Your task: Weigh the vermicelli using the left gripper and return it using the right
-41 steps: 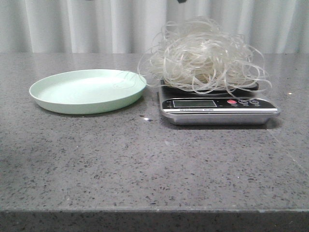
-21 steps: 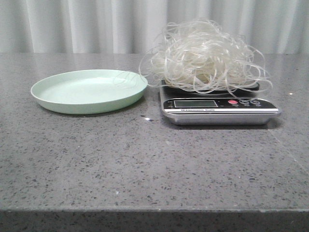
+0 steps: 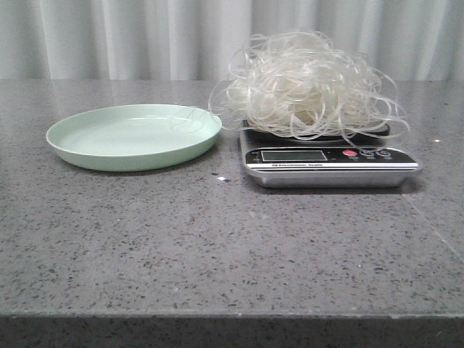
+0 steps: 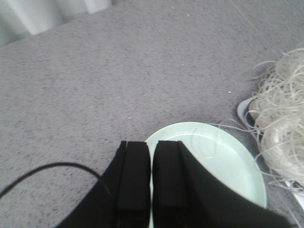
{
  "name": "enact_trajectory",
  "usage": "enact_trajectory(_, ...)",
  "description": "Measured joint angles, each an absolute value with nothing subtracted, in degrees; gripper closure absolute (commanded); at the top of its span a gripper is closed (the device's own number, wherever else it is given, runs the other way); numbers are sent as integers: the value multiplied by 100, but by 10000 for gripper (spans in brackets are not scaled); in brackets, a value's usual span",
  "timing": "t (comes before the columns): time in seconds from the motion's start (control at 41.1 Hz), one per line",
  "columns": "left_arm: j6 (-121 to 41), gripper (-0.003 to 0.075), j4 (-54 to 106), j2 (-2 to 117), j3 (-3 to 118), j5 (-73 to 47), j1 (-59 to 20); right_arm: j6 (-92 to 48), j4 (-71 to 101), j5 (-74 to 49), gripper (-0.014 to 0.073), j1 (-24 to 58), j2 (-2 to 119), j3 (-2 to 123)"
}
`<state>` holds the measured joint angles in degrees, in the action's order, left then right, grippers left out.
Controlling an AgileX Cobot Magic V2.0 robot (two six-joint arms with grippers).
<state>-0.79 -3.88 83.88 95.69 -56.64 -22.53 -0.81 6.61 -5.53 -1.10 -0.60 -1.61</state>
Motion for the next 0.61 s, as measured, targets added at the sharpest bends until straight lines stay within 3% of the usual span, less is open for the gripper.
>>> enact_trajectory(0.608, -66, 584, -477, 4498, 4439, -2458, -1840, -81, 661, 123, 444, -110, -60, -161)
